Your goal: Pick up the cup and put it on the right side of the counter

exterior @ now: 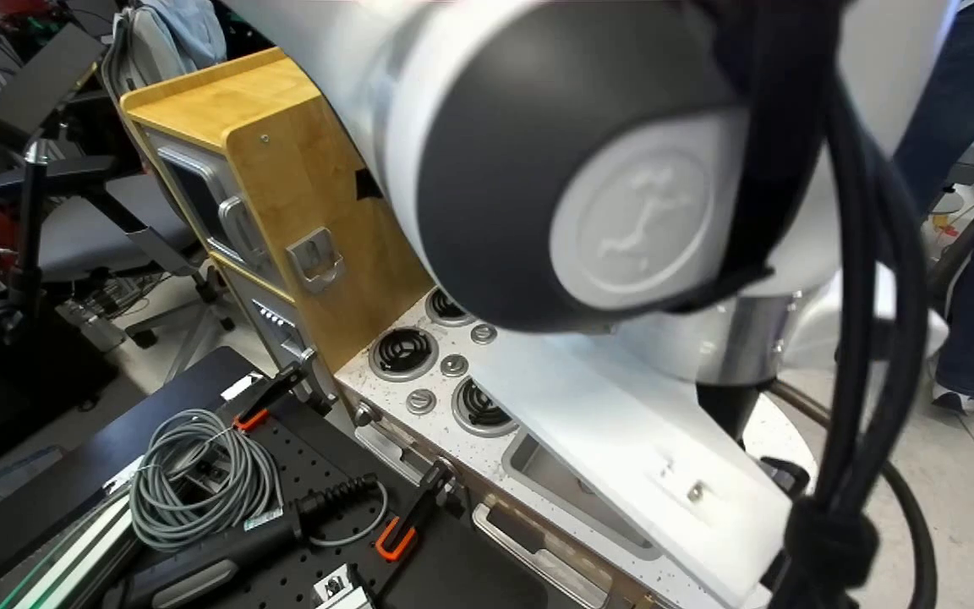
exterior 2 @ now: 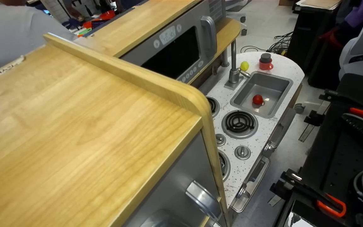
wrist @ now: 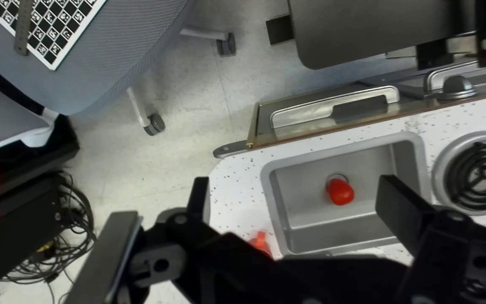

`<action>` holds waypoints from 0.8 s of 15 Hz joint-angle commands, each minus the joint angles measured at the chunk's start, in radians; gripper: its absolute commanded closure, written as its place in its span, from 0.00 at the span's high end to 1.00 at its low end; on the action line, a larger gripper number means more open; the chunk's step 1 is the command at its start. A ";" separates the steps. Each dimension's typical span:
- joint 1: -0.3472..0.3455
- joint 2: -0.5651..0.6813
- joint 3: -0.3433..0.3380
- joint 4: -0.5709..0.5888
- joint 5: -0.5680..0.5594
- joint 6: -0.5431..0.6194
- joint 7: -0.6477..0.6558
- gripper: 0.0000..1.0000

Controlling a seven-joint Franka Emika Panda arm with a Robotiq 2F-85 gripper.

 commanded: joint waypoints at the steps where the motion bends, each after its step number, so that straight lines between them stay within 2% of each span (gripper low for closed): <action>1: -0.044 0.199 0.022 0.106 0.034 0.061 0.058 1.00; 6: -0.101 0.409 0.061 0.241 0.086 0.070 0.077 1.00; 12: -0.152 0.634 0.113 0.477 0.154 0.065 0.128 1.00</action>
